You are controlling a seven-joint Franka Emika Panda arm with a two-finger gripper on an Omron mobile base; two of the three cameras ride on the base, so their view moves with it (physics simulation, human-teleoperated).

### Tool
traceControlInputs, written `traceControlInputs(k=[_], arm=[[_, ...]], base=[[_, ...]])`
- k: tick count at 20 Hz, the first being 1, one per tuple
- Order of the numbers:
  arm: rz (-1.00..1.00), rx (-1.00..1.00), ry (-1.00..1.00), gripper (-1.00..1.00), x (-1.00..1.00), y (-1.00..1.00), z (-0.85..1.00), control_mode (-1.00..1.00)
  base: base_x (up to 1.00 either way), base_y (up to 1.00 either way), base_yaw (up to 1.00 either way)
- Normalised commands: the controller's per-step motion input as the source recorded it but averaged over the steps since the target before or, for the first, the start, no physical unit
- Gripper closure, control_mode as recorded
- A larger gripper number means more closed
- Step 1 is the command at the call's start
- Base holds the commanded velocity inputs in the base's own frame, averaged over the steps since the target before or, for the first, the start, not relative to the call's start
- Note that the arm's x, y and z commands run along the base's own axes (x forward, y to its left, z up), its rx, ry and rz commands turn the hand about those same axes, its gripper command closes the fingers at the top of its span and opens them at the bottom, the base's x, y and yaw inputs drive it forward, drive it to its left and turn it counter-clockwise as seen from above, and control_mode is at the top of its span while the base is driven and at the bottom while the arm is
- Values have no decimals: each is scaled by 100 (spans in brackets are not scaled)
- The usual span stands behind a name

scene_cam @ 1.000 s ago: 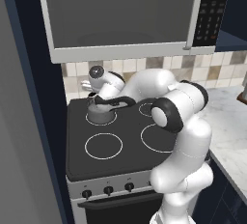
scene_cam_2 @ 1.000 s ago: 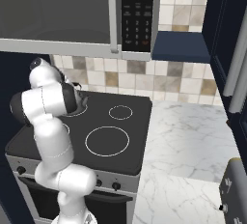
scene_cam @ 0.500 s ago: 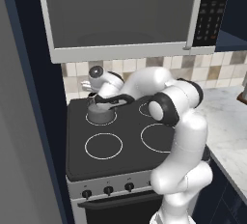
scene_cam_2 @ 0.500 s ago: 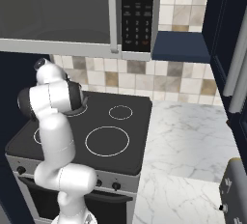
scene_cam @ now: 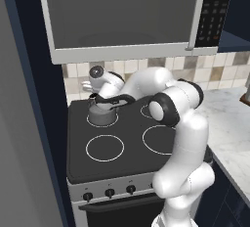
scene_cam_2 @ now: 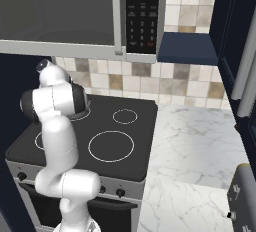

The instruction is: The kettle is done boiling. Turn off the stove, then wait for 300 timesteps before moving the kettle to the dining table.

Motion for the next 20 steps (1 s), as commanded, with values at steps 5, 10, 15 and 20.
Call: traceControlInputs(k=[5,10,15,20], arm=[[0,0,0,-100,20,2,-1,-100],[0,0,0,-100,26,5,-13,-100],[0,0,0,-100,21,5,-8,-100],[0,0,0,-100,1,4,-10,-100]], base=[[0,0,0],[0,0,0],[0,0,0],[0,0,0]])
